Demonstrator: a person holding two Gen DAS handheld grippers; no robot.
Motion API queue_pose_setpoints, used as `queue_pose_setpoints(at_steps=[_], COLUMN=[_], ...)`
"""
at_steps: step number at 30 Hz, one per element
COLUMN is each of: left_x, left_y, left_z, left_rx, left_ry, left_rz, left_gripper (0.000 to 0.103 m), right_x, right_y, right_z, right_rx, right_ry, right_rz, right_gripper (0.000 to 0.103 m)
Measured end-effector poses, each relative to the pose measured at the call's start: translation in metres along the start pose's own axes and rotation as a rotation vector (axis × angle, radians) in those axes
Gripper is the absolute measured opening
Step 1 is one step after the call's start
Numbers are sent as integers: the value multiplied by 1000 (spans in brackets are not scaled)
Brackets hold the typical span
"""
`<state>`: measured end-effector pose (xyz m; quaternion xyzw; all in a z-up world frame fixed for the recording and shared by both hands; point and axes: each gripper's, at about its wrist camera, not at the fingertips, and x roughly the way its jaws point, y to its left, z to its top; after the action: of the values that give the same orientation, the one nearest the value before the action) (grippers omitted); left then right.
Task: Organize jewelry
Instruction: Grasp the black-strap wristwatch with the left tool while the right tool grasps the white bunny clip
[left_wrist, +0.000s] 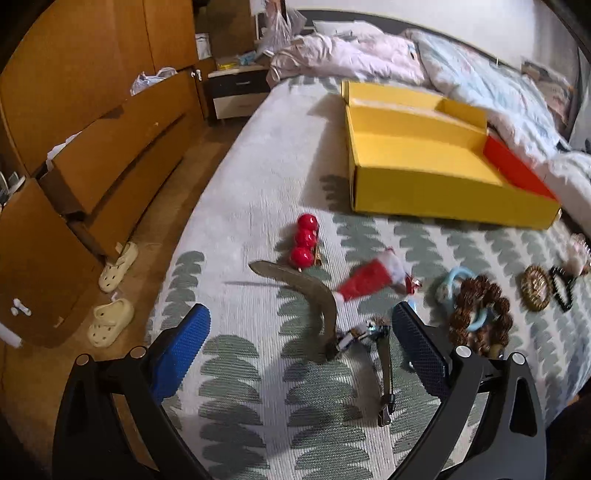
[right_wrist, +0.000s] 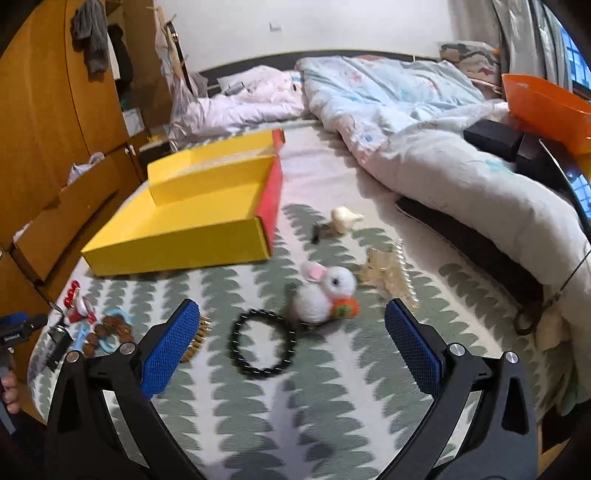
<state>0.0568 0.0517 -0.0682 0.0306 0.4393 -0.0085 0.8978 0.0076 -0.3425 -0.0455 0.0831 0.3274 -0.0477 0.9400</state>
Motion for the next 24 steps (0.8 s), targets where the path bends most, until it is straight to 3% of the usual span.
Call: queue_pose_setpoints(at_steps=[4, 6, 9, 11, 16, 19, 22, 24], left_x=[6, 8, 6, 4, 8, 13, 12, 12], left_y=[-3, -4, -6, -6, 3, 9, 12, 11], left_z=[-3, -6, -5, -4, -4, -4, -3, -2], left_rx=[-19, -24, -6, 4, -43, -70, -76, -75], left_ry=[47, 45, 17, -2, 2, 31, 35, 42], left_rz=[-24, -21, 6, 36, 51, 5, -3, -14], left_gripper=[97, 97, 97, 97, 97, 97, 97, 97], right_x=[4, 6, -1, -1, 14, 28, 51, 57], right_y=[-4, -8, -12, -9, 7, 18, 14, 18], right_z=[2, 4, 7, 7, 7, 17, 23, 21], right_rx=[-61, -59, -64, -99, -209, -275, -210, -223], right_ry=[7, -1, -101, -132, -83, -33, 89, 105], right_rz=[-42, -14, 69, 59, 88, -11, 19, 68], right_gripper=[100, 100, 100, 100, 100, 100, 100, 100])
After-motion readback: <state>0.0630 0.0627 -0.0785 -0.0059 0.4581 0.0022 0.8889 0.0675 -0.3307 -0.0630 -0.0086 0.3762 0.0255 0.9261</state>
